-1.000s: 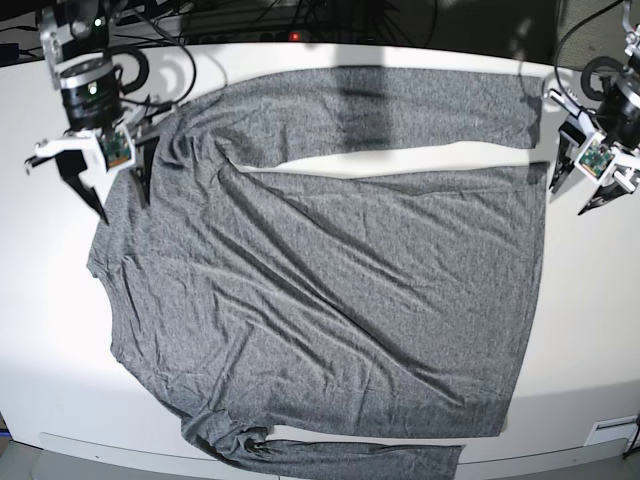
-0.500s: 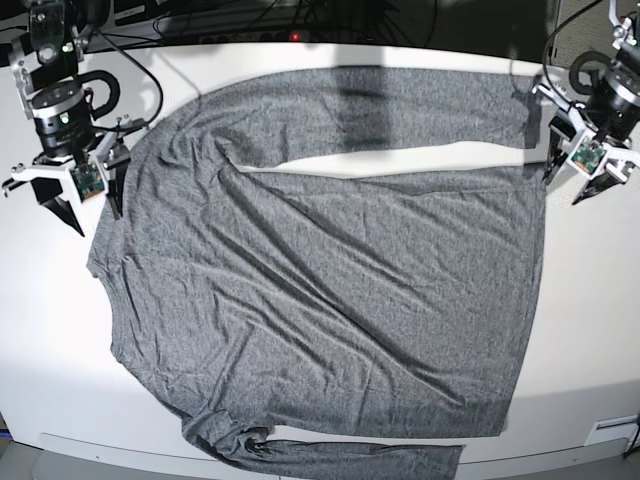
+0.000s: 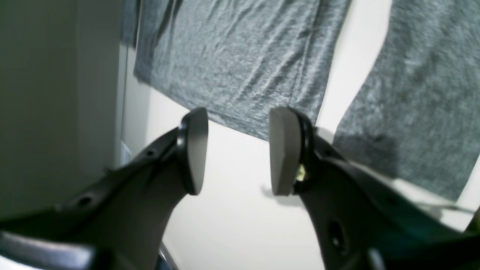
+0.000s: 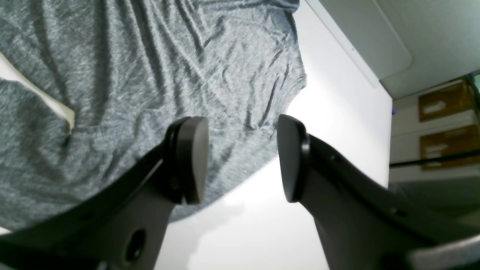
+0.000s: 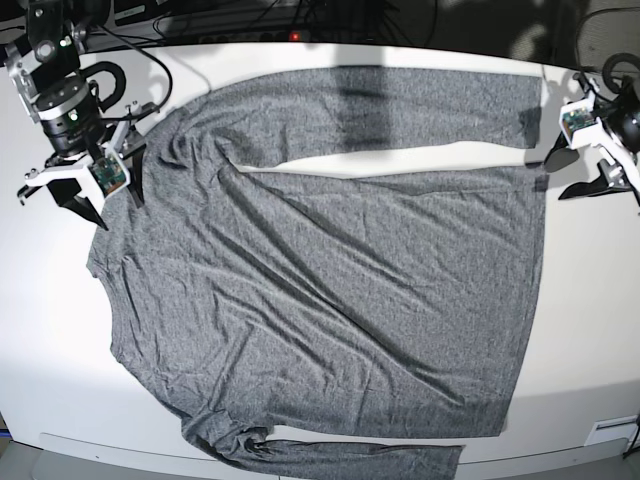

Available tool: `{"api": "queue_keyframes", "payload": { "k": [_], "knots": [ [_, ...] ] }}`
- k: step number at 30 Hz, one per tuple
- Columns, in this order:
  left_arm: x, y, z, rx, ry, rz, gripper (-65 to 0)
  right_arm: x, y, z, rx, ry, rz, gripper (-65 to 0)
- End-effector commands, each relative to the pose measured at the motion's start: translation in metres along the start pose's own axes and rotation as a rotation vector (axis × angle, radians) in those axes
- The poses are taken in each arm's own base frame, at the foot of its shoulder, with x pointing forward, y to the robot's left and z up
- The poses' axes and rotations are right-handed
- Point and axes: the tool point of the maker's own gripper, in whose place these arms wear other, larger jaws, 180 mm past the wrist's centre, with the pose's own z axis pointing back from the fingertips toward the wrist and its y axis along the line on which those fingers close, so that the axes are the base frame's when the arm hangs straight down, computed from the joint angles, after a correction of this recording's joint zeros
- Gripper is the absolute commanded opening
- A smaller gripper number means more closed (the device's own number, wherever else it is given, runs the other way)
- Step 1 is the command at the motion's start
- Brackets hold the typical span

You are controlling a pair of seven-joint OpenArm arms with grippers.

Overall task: Fold the T-shirt properly
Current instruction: 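Lower the left gripper onto the sleeve cuff and pinch it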

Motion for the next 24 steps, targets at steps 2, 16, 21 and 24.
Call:
{"api": "queue_keyframes", "payload": {
  "k": [2,16,21,24],
  "knots": [
    [-0.006,0.006,0.002,0.003,-0.001,-0.022,-38.8,0.020,-0.011,0.006,-0.030,-0.047,0.022,-35.1],
    [-0.043,0.005,-0.003,0.006,0.026,-0.002,-38.8,0.039,-0.019,0.017,-0.065,-0.049,0.058,-35.1],
    [-0.027,-0.007,-0.018,-0.016,-0.020,-0.007,-38.8,0.033,-0.011,0.015,-0.022,-0.033,0.073,-35.1],
    [-0.024,-0.014,-0.033,-0.022,0.007,-0.044,-38.8,0.024,-0.009,0.012,-0.014,-0.008,0.065,-35.1]
  ]
}}
